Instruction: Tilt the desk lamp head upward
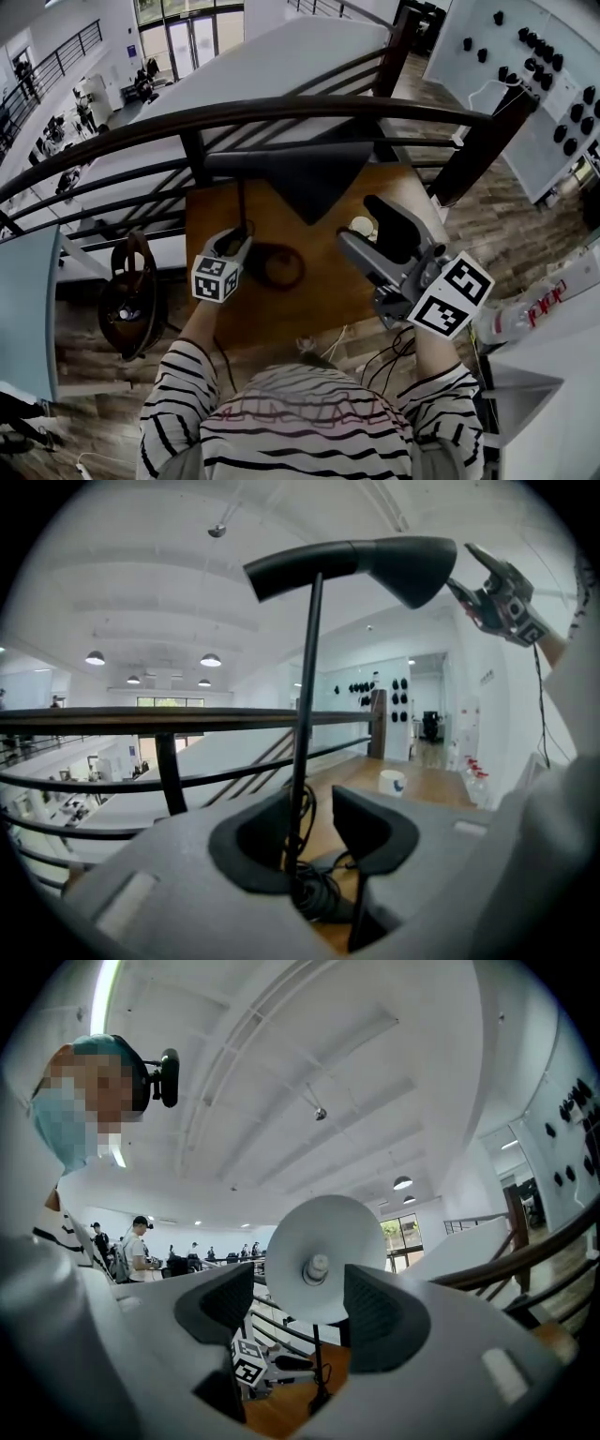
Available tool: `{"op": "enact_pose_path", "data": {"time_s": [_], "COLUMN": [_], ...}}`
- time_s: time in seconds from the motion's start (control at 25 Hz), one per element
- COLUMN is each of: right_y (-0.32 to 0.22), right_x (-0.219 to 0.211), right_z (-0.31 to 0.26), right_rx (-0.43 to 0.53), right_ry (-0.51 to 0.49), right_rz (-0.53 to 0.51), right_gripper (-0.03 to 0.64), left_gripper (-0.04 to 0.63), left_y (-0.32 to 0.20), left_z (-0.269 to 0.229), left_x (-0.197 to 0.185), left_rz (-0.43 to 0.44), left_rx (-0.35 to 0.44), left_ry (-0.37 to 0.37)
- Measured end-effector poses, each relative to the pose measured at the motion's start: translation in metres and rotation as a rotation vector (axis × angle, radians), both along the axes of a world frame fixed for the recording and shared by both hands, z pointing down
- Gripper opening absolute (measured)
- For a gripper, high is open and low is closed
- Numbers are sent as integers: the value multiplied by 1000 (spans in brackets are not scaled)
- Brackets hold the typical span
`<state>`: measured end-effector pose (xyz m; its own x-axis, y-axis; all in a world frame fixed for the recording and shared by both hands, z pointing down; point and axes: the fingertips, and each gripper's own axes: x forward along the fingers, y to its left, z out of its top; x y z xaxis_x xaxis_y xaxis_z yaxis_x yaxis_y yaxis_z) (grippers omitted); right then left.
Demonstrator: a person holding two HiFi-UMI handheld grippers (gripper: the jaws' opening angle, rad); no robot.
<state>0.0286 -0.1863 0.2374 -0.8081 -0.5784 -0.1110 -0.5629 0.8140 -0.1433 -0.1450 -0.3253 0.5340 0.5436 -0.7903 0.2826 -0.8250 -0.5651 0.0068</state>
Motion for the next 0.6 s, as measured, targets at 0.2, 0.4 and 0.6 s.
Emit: {"op": "enact_pose_path", "data": {"time_s": [0.2,0.4,0.6], "right_y": [9,20,35], "right_x": [-3,-7,-22], "right_z": [51,94,133], "right_rx": [-68,-121,-159], "right_ry": [4,20,20], "right_rz": [67,126,187], "right_gripper": [278,261,233], "left_gripper": [141,141,141], "left_y": [31,66,109], "left_z": [-11,-34,-49], "left_x": [-12,-15,-18], "left_rz": [-4,3,28], "left_rx": [32,84,134], "left_ry": [39,64,70]}}
